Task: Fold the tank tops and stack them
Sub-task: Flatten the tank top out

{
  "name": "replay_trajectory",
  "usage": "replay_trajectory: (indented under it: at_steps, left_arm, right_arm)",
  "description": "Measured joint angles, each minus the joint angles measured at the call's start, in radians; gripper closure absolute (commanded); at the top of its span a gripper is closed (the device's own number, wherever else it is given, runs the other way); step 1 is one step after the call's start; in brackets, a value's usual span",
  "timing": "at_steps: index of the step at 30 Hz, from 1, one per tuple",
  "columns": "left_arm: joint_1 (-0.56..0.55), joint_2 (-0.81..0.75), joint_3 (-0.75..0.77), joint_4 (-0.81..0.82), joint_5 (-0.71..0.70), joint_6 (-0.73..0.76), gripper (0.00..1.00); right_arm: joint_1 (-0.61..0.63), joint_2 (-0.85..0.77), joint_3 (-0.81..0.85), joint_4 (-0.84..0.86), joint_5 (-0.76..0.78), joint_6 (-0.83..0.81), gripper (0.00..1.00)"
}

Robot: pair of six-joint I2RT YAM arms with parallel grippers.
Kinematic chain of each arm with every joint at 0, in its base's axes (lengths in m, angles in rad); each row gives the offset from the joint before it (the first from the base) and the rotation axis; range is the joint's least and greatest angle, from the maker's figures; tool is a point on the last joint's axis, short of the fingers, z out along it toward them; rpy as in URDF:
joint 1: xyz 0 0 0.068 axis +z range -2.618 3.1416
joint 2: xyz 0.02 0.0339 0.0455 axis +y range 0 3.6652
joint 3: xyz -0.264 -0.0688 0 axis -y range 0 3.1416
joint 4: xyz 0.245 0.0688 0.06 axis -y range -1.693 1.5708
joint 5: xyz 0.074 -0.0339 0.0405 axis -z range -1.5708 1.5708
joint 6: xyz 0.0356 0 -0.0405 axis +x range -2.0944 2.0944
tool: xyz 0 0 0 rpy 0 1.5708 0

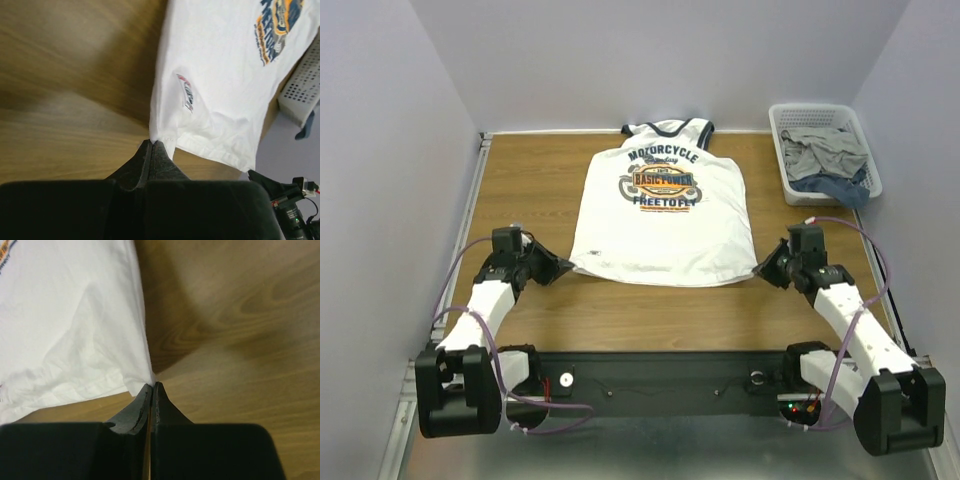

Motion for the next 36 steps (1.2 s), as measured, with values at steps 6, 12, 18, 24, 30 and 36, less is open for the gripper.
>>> replay_trajectory:
  at_steps: [6, 12, 18, 24, 30, 36]
  left_arm:
    - [-0.003, -0.091, -0.011, -0.143, -0.071, 0.043, 1.0]
    - [-0.003, -0.13, -0.011, -0.242, -0.143, 0.056, 1.0]
    - [-0.003, -0.13, -0.011, -0.311, -0.178, 0.069, 1.0]
    - [-0.003, -0.121, -0.008, -0.356, -0.193, 0.098, 0.95]
    - [-0.003, -0.068, 0.006, -0.381, -0.187, 0.141, 0.48]
    - [-0.003, -0.066, 0.042, -0.444, -0.176, 0.185, 0.31]
  right_arm:
    - [-0.003, -0.115, -0.078, -0.1, -0.068, 0.082, 0.99]
    - [-0.003, -0.164, -0.078, -0.219, -0.072, 0.122, 0.99]
    - [-0.003, -0.205, -0.075, -0.345, -0.045, 0.158, 0.91]
    - [-0.003, -0.211, -0.024, -0.457, -0.02, 0.172, 0.65]
    - [-0.004, -0.216, -0.001, -0.514, -0.005, 0.167, 0.49]
    - [-0.004, -0.175, 0.068, -0.508, -0.038, 0.116, 0.5]
